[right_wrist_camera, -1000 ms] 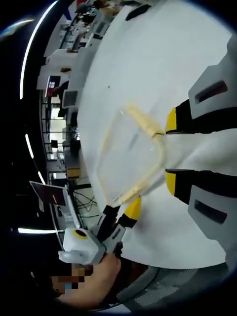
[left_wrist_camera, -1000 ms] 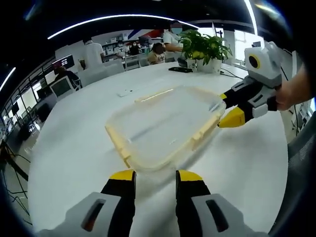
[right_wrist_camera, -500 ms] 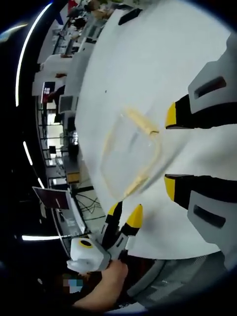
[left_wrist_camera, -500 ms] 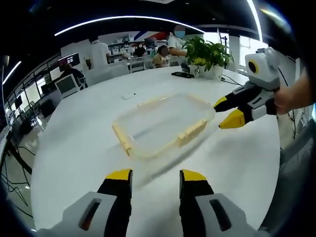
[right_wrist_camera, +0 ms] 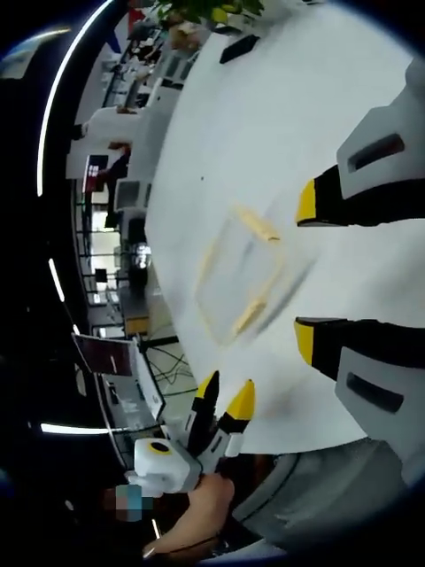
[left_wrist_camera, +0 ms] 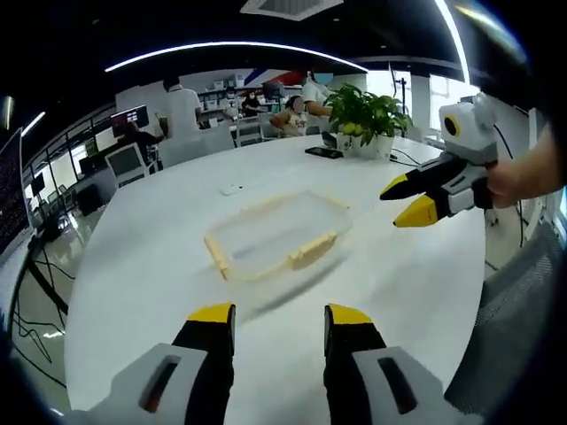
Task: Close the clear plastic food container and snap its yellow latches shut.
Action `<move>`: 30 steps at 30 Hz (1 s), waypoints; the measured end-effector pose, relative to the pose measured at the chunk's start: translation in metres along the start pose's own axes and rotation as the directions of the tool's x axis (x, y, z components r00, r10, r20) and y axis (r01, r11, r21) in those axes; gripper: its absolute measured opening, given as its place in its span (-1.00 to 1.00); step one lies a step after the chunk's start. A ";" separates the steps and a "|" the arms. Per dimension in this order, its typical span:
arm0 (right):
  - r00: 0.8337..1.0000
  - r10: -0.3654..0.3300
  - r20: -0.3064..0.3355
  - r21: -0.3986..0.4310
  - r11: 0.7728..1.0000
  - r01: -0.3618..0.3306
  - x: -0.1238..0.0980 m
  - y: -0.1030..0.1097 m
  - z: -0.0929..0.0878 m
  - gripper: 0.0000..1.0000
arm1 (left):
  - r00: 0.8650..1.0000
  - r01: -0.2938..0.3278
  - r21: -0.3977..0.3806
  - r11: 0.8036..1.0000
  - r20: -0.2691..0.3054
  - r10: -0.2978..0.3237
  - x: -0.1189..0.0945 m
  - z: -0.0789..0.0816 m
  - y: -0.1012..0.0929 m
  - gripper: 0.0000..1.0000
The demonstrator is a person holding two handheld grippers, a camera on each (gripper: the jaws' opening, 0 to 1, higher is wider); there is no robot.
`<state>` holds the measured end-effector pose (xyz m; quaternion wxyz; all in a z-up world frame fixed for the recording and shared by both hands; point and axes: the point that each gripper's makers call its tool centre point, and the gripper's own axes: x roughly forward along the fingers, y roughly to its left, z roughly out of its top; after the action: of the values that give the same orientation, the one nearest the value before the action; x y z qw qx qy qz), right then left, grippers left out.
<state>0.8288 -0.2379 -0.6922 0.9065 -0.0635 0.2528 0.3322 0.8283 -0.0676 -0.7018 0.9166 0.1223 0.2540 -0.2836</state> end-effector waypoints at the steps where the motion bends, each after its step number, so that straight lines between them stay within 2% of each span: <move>1: 1.000 -0.001 -0.001 0.001 1.000 0.001 -0.002 0.002 -0.001 -0.24 | 1.000 -0.002 -0.003 1.000 -0.002 0.002 -0.003 -0.002 0.000 -0.33; 6: 1.000 -0.009 0.007 0.015 1.000 0.009 -0.013 0.010 -0.002 -0.23 | 1.000 -0.022 -0.050 0.999 -0.007 0.022 -0.019 -0.008 -0.001 -0.28; 11: 1.000 -0.020 0.016 0.018 1.000 0.019 -0.024 0.019 -0.002 -0.21 | 0.999 -0.052 -0.142 0.988 0.009 0.054 -0.042 -0.012 -0.001 -0.27; 15: 0.999 -0.031 0.022 0.019 0.999 0.031 -0.034 0.025 -0.003 -0.20 | 0.998 -0.059 -0.163 0.985 0.014 0.062 -0.053 -0.016 -0.004 -0.26; 24: 0.999 -0.044 0.017 0.029 0.999 0.043 -0.053 0.042 -0.014 -0.17 | 0.994 -0.099 -0.250 0.963 0.030 0.109 -0.080 -0.025 -0.004 -0.22; 30: 0.993 -0.103 0.060 0.080 0.992 0.098 -0.069 0.039 -0.010 -0.05 | 0.991 -0.106 -0.289 0.951 0.044 0.123 -0.091 -0.025 -0.008 -0.19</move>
<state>0.7547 -0.2504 -0.6645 0.9315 -0.0302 0.2326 0.2780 0.7492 -0.0229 -0.6745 0.9469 -0.0058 0.2565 -0.1939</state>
